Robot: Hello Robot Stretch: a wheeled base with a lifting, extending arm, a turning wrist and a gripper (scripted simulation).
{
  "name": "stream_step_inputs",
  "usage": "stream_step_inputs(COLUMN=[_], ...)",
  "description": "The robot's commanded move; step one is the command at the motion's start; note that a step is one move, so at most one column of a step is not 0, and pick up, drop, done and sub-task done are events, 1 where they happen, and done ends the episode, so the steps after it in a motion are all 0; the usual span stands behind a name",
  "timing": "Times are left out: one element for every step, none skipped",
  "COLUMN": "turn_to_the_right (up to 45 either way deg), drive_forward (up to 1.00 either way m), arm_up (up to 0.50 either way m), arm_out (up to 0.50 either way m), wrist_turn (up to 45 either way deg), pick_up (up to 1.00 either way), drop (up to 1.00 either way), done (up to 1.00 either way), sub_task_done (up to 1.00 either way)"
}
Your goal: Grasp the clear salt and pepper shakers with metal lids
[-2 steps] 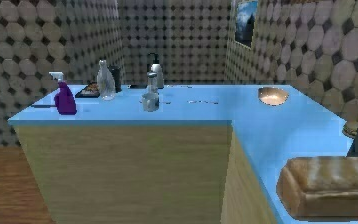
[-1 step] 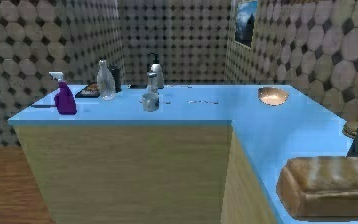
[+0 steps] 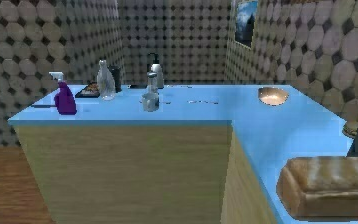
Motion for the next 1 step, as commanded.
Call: stream_step_inputs(turn_to_the_right=[0.0], drive_forward=[0.0], arm_up=[0.1], arm_out=[0.0], wrist_turn=[0.0], pick_up=[0.0], drop=[0.0], done=[0.0], sub_task_done=[0.0])
